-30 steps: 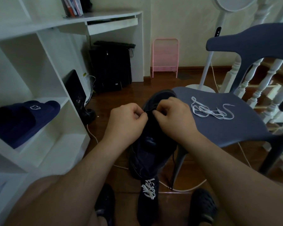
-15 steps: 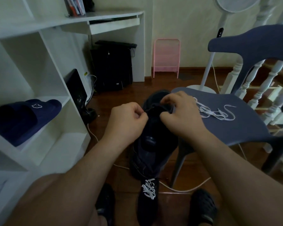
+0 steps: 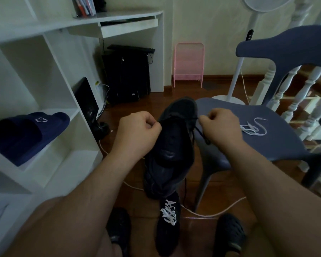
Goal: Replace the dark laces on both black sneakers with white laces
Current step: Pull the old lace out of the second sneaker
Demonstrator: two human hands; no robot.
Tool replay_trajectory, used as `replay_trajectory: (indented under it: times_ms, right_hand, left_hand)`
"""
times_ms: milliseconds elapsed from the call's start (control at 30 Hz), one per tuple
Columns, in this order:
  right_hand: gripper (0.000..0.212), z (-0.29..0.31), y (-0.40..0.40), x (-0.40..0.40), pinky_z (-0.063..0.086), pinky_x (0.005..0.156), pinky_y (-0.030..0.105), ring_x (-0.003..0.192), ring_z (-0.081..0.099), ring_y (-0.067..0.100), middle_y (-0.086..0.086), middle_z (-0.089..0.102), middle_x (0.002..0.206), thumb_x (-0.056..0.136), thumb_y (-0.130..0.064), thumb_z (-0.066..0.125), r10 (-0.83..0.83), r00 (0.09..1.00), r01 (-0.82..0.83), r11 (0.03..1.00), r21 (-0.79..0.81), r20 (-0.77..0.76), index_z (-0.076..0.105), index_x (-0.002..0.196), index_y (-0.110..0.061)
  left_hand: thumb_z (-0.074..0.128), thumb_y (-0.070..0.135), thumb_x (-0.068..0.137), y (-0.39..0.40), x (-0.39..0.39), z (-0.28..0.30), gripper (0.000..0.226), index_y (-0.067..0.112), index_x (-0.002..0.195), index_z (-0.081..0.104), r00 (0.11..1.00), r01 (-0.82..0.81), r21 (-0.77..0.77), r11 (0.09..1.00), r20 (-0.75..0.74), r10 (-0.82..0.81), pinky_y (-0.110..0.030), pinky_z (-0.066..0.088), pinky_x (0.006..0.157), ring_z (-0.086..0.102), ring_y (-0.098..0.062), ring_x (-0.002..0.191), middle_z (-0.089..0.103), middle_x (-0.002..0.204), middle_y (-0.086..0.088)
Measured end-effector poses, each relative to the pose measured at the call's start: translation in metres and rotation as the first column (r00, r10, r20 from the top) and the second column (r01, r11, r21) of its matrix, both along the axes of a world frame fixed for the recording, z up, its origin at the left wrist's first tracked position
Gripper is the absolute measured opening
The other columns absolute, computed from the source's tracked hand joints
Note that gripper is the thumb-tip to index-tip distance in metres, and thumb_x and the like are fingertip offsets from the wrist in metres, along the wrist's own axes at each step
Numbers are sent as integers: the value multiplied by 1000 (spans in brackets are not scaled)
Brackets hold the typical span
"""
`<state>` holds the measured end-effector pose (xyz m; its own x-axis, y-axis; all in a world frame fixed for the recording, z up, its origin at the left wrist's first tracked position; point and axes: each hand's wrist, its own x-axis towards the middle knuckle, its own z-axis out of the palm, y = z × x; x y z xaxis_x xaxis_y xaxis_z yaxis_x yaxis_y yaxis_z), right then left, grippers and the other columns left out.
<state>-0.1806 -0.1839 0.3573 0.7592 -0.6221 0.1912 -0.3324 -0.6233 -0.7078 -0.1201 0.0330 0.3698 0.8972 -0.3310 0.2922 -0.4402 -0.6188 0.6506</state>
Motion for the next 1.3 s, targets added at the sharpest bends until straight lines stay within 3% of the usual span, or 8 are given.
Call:
replay_trajectory:
  times_ms: [133,300,467,667,833,967,1100,1300]
  right_hand:
    - [9,-2,-14,-4,47,71,36,88,61,24,4,64,90,90,-24,66,81,990,-68,992,109,-119,62,94,-17]
    - [20,-4,25,1,49,89,46,106,53,28,-3,55,107,84,-37,66,292,957,-279,909,-308,-7,67,103,-31]
    - [22,-12,43,6,49,86,47,106,48,27,-6,48,103,94,-49,65,257,961,-276,851,-446,-104,69,104,-30]
    - [20,-8,16,9,54,73,44,82,58,27,2,59,82,88,-33,65,113,994,-108,952,-286,0,60,74,-20]
    - [16,-3,-21,-4,58,83,47,88,64,29,8,67,95,89,-35,69,89,947,-103,994,-28,-308,64,92,-20]
    - [29,0,11,-2,48,92,45,108,52,29,-1,51,110,83,-33,68,225,968,-242,953,-180,-111,62,111,-34]
    - [27,-7,40,-1,48,91,47,111,45,28,-6,45,108,92,-42,65,282,951,-310,887,-343,-130,69,117,-33]
    - [13,-12,36,4,48,79,44,94,49,26,-5,50,94,92,-39,64,243,969,-237,887,-396,-36,67,84,-29]
  left_hand:
    - [67,31,97,1,0,-5,14,28,84,70,1000,5,19,1000,-7,-5,-19,41,53,62,-3,62,67,59,4]
    - [67,31,96,-5,-2,-7,14,30,81,69,1000,23,36,999,7,-24,-14,43,48,63,-4,62,67,59,4]
    - [67,34,95,-12,-8,-10,16,32,80,67,998,61,44,997,-8,-61,-17,45,48,63,-3,58,66,57,6]
    - [66,30,94,-3,0,-7,14,29,80,70,999,43,44,998,-17,-43,-13,40,48,62,-4,56,66,55,5]
    - [67,29,94,3,4,-6,16,28,79,69,1000,10,35,999,-19,-9,-13,43,48,63,-6,58,68,58,4]
    - [67,30,95,-2,2,-7,17,29,79,68,999,30,46,998,-15,-29,-11,43,50,63,-3,61,68,59,4]
    - [68,31,95,-10,-5,-9,16,30,80,69,998,62,40,997,-7,-62,-11,42,49,63,-1,62,67,59,5]
    - [66,33,95,-14,-8,-11,14,32,81,69,997,75,55,996,-19,-74,-17,44,49,63,-1,62,68,61,6]
